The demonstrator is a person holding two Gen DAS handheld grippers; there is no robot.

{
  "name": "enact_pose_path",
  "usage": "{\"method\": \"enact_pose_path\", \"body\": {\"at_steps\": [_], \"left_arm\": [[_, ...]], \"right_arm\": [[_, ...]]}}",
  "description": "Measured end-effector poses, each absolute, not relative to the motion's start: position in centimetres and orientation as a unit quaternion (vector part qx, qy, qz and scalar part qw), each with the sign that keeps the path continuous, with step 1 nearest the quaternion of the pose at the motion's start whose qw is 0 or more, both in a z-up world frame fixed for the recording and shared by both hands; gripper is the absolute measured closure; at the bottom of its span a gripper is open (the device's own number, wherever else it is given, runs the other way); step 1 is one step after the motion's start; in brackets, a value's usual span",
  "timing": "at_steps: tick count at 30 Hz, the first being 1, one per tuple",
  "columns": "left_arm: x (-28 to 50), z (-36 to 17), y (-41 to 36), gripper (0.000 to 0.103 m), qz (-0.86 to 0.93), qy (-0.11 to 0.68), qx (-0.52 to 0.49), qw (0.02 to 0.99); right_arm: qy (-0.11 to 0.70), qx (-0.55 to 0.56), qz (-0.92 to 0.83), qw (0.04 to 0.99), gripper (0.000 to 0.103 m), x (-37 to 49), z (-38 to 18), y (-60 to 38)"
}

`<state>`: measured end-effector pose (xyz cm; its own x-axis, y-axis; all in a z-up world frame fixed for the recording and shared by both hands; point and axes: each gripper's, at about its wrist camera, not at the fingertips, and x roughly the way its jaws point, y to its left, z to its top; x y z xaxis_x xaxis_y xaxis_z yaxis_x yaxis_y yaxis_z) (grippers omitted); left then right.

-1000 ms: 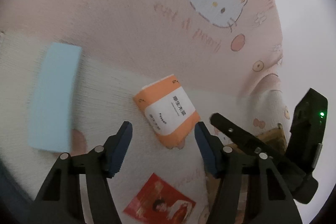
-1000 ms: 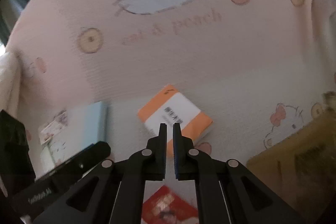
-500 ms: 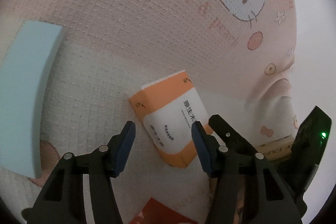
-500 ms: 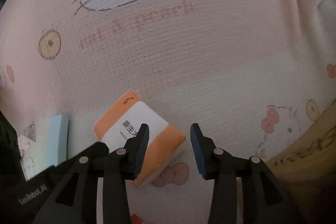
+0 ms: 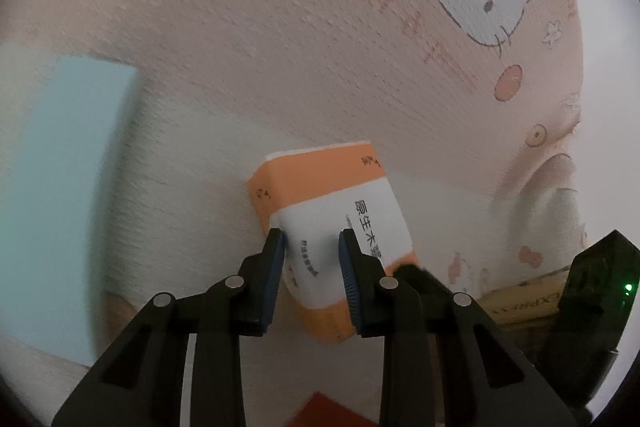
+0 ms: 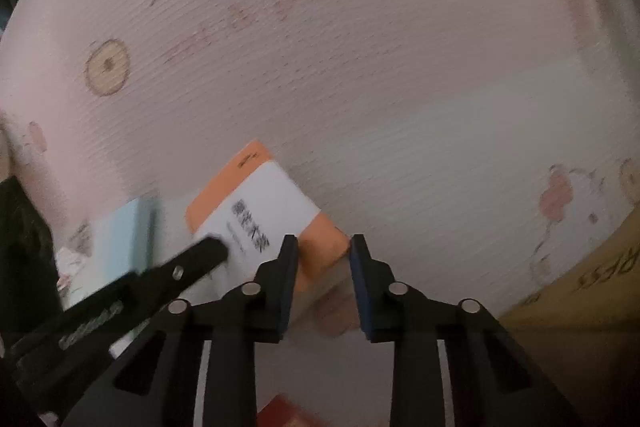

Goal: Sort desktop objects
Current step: 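Close the left gripper on the orange-and-white tissue pack, then lift the tissue pack off the bed with the left gripper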

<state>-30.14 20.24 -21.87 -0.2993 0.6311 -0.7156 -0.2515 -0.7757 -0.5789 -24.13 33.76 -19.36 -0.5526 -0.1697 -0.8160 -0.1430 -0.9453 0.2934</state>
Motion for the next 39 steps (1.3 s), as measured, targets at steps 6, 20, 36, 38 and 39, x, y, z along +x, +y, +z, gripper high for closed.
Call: {"method": "enact_pose_path", "body": {"at_steps": [6,20,36,38,39], "left_arm": [[-30.8,-22.0,19.0,0.066,0.767,-0.193,-0.542,0.283],[-30.1,-23.3,19.7,0.067,0.748,-0.228,-0.549,0.296],[-26.3,-19.7,17.0,0.067,0.757,-0.205,-0.525,0.330],[-25.2,-19.6,16.4,0.067,0.753,-0.203,-0.528,0.336],[-24.7,-19.6,16.2,0.067,0.751,-0.203,-0.530,0.337]], "right_arm": [[-0.174,0.485,-0.856,0.040,0.080,-23.8,-18.9,33.4],[-0.213,0.479,-0.851,0.040,0.072,-24.2,-20.4,34.6],[-0.144,0.472,-0.868,0.045,0.075,-19.7,-16.4,31.9],[-0.140,0.473,-0.869,0.044,0.075,-18.8,-16.4,31.5],[-0.137,0.474,-0.868,0.044,0.075,-18.8,-16.6,30.9]]}}
